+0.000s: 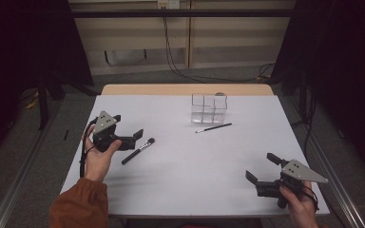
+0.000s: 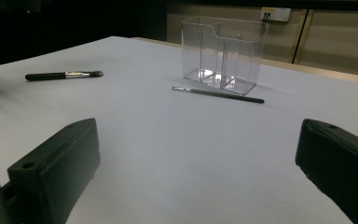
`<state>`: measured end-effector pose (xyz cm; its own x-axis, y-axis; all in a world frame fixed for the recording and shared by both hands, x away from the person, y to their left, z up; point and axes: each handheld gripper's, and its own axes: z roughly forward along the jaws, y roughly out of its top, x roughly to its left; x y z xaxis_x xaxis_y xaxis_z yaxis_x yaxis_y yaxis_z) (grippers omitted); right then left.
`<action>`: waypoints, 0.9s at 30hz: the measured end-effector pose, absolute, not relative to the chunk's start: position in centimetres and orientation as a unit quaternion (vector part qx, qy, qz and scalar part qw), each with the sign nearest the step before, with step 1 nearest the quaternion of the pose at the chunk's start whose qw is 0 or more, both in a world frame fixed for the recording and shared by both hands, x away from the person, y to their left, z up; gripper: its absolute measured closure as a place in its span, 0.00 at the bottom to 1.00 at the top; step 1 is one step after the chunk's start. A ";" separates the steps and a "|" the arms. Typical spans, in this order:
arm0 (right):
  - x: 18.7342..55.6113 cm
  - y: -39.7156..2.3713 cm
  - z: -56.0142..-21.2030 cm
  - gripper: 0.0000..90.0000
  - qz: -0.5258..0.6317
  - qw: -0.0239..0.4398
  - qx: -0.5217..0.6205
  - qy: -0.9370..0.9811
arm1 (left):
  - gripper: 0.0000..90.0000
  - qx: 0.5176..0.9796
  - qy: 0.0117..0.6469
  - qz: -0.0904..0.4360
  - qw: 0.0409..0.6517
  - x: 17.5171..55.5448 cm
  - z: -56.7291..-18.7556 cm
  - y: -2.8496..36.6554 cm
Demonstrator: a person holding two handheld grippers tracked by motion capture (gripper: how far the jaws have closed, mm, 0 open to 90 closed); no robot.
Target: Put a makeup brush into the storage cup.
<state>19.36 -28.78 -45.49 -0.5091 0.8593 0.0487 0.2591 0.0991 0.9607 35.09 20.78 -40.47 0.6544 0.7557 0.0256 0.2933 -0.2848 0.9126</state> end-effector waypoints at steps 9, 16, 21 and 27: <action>19.1 -28.9 -45.5 0.00 0.529 0.283 0.410 0.687 | 0.03 0.820 0.338 0.203 0.415 35.9 -40.1 20.6; 18.9 -28.9 -45.5 0.00 0.527 0.285 0.411 0.687 | 0.03 0.845 0.367 0.147 0.360 37.0 -39.8 21.0; 18.9 -29.0 -45.5 0.00 0.527 0.285 0.409 0.689 | 0.05 0.866 0.374 0.133 0.303 37.5 -40.3 20.8; 18.9 -28.9 -45.4 0.00 0.527 0.288 0.409 0.687 | 0.06 0.893 0.364 0.093 0.250 38.0 -41.1 20.5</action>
